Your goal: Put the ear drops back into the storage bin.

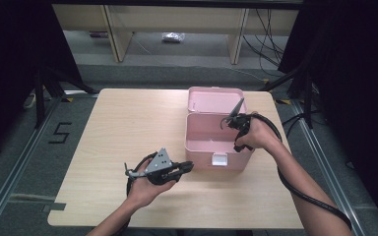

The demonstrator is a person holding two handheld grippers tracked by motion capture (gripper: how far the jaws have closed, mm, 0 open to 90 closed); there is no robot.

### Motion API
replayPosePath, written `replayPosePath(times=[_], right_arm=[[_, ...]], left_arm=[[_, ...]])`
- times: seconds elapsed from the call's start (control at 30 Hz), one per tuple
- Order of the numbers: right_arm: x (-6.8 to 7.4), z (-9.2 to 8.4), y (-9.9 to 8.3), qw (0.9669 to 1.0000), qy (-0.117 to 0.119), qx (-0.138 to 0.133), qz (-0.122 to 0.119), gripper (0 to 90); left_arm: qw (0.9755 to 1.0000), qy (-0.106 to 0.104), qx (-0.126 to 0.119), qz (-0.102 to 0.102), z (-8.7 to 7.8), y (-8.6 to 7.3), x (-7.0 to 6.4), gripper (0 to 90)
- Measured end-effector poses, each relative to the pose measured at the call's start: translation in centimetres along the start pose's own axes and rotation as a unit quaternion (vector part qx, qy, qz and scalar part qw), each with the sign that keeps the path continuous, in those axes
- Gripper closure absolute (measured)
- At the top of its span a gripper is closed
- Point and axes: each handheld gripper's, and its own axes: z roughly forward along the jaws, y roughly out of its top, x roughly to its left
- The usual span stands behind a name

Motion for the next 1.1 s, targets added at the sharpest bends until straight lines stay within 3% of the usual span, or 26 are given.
replayPosePath(times=[0.2, 0.3, 0.43, 0.47, 0.5, 0.57, 1.1], right_arm=[[0.1, 0.1, 0.0, 0.9998, 0.003, 0.005, 0.02, 72.0], [0.0, 0.3, -0.1, 0.9999, 0.003, 0.002, 0.011, 72.0], [0.1, 0.4, 0.0, 0.9997, 0.003, 0.009, 0.021, 72.0], [-0.1, 0.6, -0.1, 1.0, 0.002, 0.005, 0.008, 72.0], [0.1, 0.5, 0.0, 0.9997, 0.005, 0.01, 0.02, 72.0], [0.1, 0.6, 0.0, 0.9997, 0.003, 0.009, 0.021, 72.0], [-0.2, 1.1, 0.0, 0.9997, 0.002, 0.011, 0.023, 72.0]], left_arm=[[1.0, 0.001, 0.0, 0.0, 0.0, 0.0, 0.0, 83.7], [1.0, 0.0, -0.001, -0.001, 0.0, 0.0, 0.0, 83.6], [1.0, 0.0, -0.001, -0.001, 0.0, 0.0, 0.0, 83.6], [1.0, 0.0, -0.001, -0.002, 0.0, 0.0, 0.0, 83.6], [1.0, 0.0, -0.001, -0.003, 0.0, -0.1, 0.0, 83.6], [1.0, 0.0, -0.001, -0.002, 0.0, 0.0, 0.0, 83.6], [1.0, -0.001, -0.001, -0.003, 0.1, -0.1, 0.0, 83.3]])
